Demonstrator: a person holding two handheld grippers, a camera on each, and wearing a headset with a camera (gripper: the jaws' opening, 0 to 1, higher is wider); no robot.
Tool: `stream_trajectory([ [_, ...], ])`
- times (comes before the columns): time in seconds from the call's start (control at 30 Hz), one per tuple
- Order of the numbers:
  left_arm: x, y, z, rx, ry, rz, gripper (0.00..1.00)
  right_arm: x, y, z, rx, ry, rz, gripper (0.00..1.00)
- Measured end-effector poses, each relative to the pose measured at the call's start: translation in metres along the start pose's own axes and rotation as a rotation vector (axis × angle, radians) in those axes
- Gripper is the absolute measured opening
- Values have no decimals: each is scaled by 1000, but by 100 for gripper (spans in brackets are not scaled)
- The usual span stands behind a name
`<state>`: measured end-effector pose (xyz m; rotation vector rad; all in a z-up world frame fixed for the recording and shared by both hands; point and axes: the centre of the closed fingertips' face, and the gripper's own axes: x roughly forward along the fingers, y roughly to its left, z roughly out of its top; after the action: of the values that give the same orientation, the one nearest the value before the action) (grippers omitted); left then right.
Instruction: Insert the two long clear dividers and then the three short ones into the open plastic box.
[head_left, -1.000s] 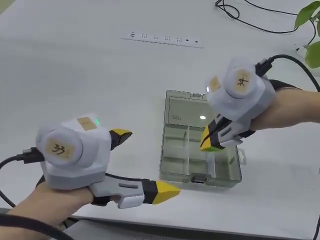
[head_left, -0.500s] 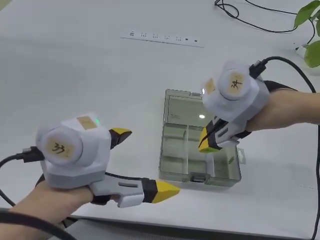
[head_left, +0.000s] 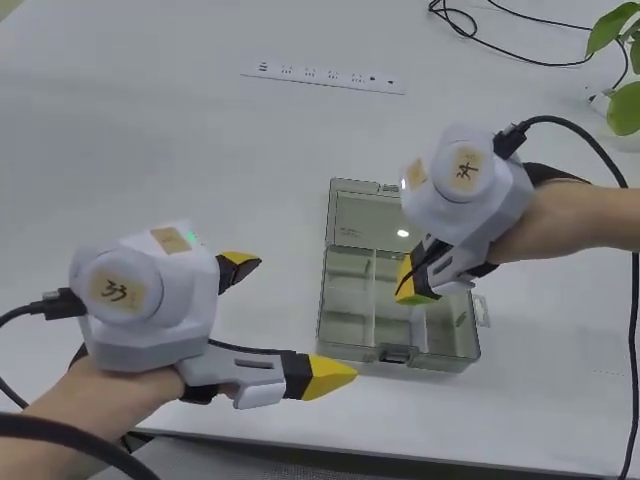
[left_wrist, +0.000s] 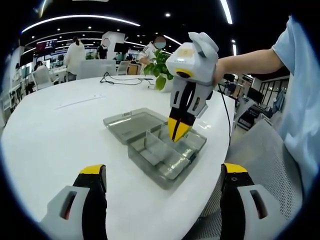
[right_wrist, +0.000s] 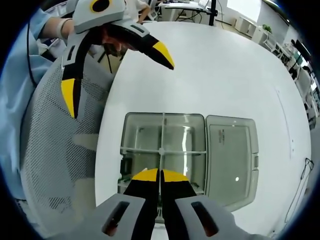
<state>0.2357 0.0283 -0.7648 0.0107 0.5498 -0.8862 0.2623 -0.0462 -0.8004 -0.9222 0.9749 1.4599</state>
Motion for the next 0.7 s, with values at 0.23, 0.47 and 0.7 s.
stream_trajectory([
  [0.23,0,-1,2,2,-3,1,97,0,0,-1,-11,0,-3,2],
  [0.47,-1,0,2,4,-1,3,97,0,1,-1,-39,-6,0,3],
  [0.7,-1,0,3,5,-3,3,96,-1,-1,-1,-29,-68,-9,21],
])
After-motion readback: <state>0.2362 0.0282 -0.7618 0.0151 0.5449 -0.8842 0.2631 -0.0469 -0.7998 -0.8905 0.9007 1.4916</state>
